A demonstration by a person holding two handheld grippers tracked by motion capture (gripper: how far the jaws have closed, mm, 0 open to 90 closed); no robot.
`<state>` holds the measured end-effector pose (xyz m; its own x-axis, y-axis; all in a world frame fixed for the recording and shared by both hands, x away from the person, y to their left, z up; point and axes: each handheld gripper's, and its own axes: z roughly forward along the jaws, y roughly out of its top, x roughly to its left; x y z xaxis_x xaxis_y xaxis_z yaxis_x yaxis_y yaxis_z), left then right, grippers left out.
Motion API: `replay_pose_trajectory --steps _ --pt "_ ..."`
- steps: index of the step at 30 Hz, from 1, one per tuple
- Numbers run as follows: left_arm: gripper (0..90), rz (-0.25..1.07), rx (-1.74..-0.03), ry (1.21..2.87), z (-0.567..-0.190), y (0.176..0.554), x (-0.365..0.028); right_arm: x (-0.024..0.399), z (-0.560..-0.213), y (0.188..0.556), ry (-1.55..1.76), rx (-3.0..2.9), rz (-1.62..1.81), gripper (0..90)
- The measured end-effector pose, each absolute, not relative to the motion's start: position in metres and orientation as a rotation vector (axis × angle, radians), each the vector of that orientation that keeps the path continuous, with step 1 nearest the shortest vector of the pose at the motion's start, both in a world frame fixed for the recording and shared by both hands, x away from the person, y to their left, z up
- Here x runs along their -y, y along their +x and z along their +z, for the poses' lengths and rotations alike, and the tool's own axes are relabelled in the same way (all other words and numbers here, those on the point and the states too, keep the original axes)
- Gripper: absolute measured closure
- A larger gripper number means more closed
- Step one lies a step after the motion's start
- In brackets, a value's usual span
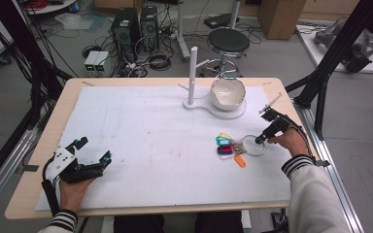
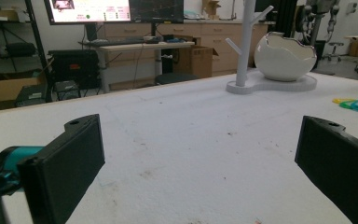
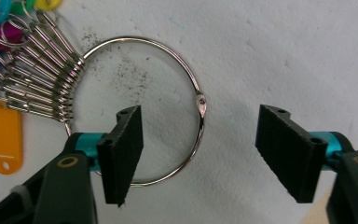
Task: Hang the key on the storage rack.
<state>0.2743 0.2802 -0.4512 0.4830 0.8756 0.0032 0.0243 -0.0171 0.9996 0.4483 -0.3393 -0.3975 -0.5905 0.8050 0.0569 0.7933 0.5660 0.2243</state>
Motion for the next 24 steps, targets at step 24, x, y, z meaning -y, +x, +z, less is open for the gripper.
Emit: replay_pose_trajectory --steps 24 --pt "1.7 0.823 -0.846 1.435 -0.4512 0.2743 -0.2802 0.3344 -0.4026 0.4512 1.397 -2.769 0.262 69.6"
